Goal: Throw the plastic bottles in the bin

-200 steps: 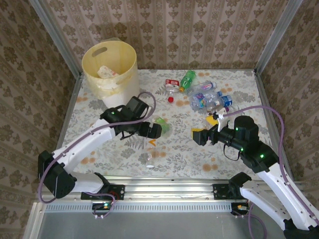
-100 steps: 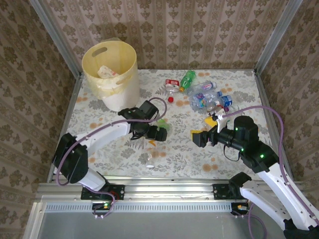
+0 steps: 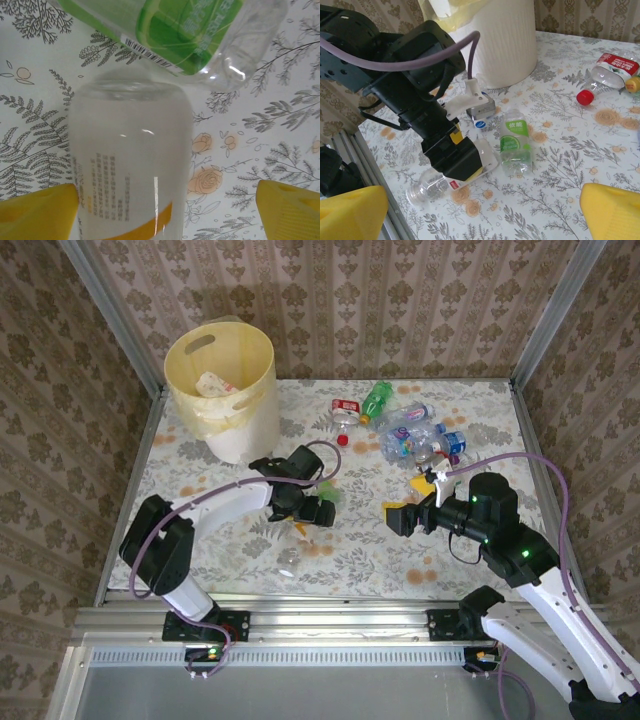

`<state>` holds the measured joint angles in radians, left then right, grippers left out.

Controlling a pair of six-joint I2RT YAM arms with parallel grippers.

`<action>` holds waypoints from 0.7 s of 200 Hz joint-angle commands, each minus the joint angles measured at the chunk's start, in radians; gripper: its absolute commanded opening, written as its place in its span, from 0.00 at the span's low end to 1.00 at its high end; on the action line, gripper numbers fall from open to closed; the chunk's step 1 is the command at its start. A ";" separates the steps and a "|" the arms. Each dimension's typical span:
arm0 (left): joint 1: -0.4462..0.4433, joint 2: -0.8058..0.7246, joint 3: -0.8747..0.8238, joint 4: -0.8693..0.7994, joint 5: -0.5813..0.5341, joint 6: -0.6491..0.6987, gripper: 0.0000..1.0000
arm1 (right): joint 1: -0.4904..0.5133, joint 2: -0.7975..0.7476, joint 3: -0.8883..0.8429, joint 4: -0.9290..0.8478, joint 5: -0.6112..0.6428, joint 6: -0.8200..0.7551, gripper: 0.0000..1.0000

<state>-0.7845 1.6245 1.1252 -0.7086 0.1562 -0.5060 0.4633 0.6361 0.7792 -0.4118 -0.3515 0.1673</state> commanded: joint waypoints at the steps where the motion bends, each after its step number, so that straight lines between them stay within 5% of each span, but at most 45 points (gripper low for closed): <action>1: -0.005 0.028 -0.014 -0.007 -0.019 -0.013 0.91 | 0.008 -0.001 0.021 -0.014 -0.023 0.016 1.00; 140: -0.016 0.006 -0.068 -0.025 -0.029 -0.024 0.88 | 0.008 -0.008 0.014 -0.008 -0.030 0.021 1.00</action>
<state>-0.7918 1.6592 1.0580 -0.7105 0.1482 -0.5171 0.4633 0.6369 0.7792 -0.4122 -0.3523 0.1764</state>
